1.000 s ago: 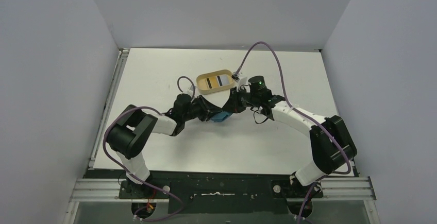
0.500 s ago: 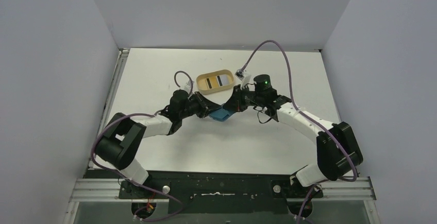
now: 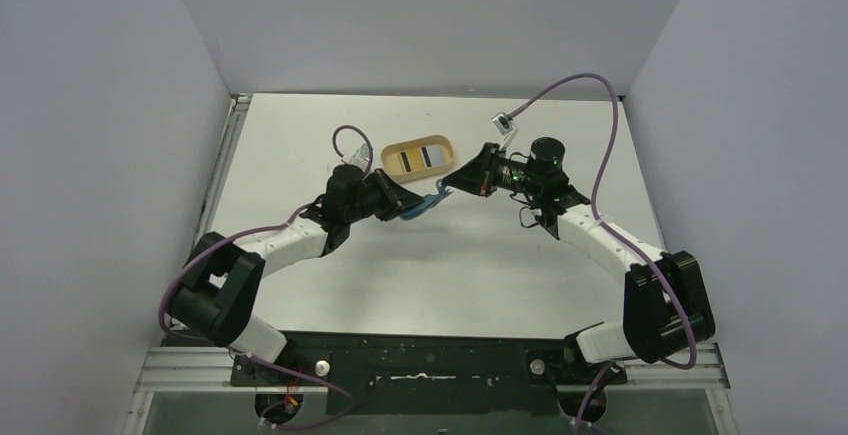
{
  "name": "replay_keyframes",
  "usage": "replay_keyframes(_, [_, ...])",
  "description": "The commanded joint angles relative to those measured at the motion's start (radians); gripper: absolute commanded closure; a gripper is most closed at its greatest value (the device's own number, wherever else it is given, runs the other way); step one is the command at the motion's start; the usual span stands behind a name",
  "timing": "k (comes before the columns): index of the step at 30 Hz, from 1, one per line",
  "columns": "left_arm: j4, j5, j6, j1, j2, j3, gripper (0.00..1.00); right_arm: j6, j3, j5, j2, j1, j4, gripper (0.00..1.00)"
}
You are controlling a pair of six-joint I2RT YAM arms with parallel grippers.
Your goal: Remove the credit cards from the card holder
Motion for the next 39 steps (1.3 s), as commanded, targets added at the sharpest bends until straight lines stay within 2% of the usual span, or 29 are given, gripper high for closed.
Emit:
replay_keyframes(1, [-0.104, -0.048, 0.087, -0.006, 0.011, -0.023, 1.00, 0.118, 0.035, -0.084, -0.045, -0.022, 0.284, 1.00])
replay_keyframes(3, [-0.078, -0.051, 0.067, -0.005, -0.006, -0.028, 1.00, 0.069, 0.023, -0.075, -0.049, -0.023, 0.220, 1.00])
replay_keyframes(4, [-0.066, -0.060, 0.061, -0.002, -0.019, -0.028, 1.00, 0.049, 0.014, -0.069, -0.050, -0.022, 0.193, 0.94])
replay_keyframes(5, [-0.065, -0.073, 0.060, -0.001, -0.035, -0.028, 1.00, 0.033, 0.003, -0.057, -0.056, -0.023, 0.166, 0.67])
replay_keyframes(6, [-0.067, -0.092, 0.067, 0.000, -0.056, -0.027, 1.00, 0.018, -0.010, -0.037, -0.066, -0.024, 0.146, 0.49])
replay_keyframes(7, [-0.075, -0.126, 0.083, 0.000, -0.077, -0.025, 1.00, -0.003, -0.018, -0.010, -0.080, -0.025, 0.108, 0.37])
replay_keyframes(10, [-0.113, -0.220, 0.169, -0.003, -0.151, -0.016, 1.00, -0.121, 0.004, 0.125, -0.132, -0.022, -0.132, 0.23])
replay_keyframes(12, [-0.116, -0.271, 0.218, -0.003, -0.189, -0.018, 1.00, -0.175, 0.019, 0.207, -0.152, -0.020, -0.218, 0.21])
replay_keyframes(15, [-0.058, -0.291, 0.243, 0.000, -0.224, -0.037, 1.00, -0.169, 0.040, 0.316, -0.137, -0.009, -0.305, 0.21])
replay_keyframes(19, [0.083, -0.318, 0.185, 0.002, -0.247, -0.083, 1.00, -0.110, 0.000, 0.352, -0.091, 0.052, -0.230, 0.22])
replay_keyframes(23, [0.229, -0.335, 0.110, 0.003, -0.245, -0.128, 1.00, -0.035, -0.050, 0.349, -0.038, 0.121, -0.035, 0.24])
replay_keyframes(30, [0.465, -0.372, -0.002, 0.016, -0.240, -0.200, 1.00, 0.112, -0.101, 0.288, 0.108, 0.140, 0.323, 0.36])
replay_keyframes(35, [0.544, -0.374, -0.077, 0.033, -0.240, -0.217, 1.00, 0.184, -0.145, 0.298, 0.172, 0.141, 0.475, 0.38])
replay_keyframes(39, [0.584, -0.360, -0.119, 0.037, -0.222, -0.216, 1.00, 0.245, -0.148, 0.291, 0.237, 0.142, 0.590, 0.47])
